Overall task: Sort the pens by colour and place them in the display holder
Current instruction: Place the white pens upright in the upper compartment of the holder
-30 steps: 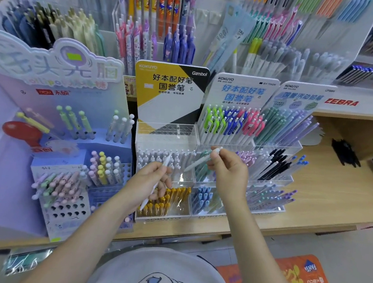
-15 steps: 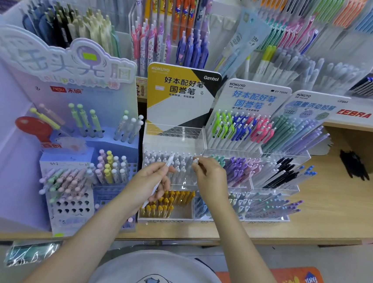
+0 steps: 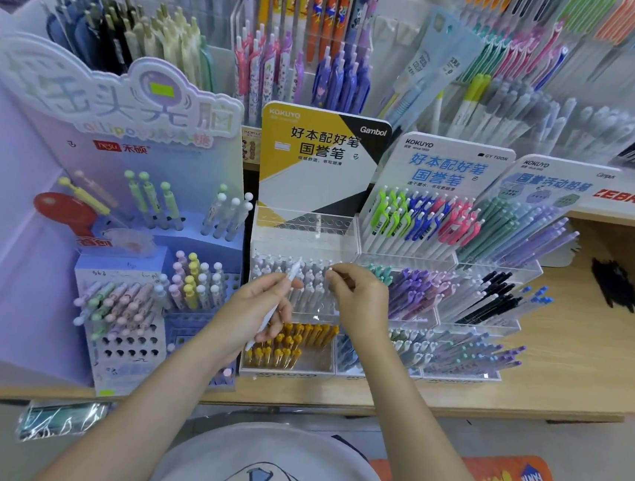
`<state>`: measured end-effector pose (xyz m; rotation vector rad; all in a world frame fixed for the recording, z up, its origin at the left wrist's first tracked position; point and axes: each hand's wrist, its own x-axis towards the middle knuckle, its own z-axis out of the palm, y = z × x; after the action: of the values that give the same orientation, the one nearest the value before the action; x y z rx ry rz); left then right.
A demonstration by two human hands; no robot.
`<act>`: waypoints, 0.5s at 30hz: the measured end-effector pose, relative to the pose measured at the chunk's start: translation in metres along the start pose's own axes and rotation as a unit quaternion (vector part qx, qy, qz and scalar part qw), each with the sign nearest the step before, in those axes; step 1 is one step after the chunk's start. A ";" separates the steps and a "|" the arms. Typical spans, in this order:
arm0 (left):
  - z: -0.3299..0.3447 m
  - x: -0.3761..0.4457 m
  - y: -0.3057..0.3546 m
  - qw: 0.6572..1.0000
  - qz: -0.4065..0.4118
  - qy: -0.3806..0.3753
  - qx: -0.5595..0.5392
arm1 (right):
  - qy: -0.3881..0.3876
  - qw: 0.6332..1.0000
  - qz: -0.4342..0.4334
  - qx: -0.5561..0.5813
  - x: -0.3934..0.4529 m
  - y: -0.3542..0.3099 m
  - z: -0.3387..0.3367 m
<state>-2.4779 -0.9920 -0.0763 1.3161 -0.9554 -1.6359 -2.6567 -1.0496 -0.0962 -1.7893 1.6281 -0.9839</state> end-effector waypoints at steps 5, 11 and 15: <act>0.002 0.001 0.002 1.000 -0.007 0.005 0.005 | -0.016 1.000 0.017 -0.012 -0.001 -0.002 -0.004; 0.011 0.004 0.009 1.000 -0.001 -0.013 -0.011 | -0.022 0.988 0.083 0.125 -0.014 -0.033 -0.028; 0.025 0.005 0.015 0.998 0.021 -0.006 0.052 | -0.067 0.959 0.141 0.238 -0.021 -0.050 -0.041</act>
<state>-2.5011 -1.0005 -0.0599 1.3481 -1.0809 -1.5826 -2.6596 -1.0181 -0.0359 -1.2366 1.3672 -0.9925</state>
